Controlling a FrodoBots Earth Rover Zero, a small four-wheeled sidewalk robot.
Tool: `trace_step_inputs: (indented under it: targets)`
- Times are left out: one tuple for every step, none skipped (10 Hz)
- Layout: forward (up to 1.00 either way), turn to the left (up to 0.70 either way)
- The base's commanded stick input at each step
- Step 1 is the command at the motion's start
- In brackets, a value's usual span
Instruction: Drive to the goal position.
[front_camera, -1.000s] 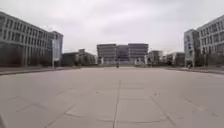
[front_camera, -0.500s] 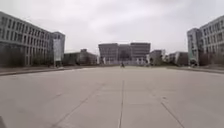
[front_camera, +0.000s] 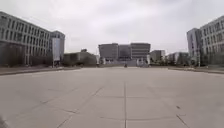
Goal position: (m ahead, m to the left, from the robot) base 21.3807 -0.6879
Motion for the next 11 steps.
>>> trace_step_inputs:
  targets:
    - [0.70,0.01]
    - [0.70,0.01]
    - [0.70,0.01]
    - [0.70,0.01]
    - [0.70,0.01]
    - [0.70,0.01]
    - [0.70,0.01]
    - [0.70,0.01]
    - [0.70,0.01]
    - [0.70,0.01]
    - [0.70,0.01]
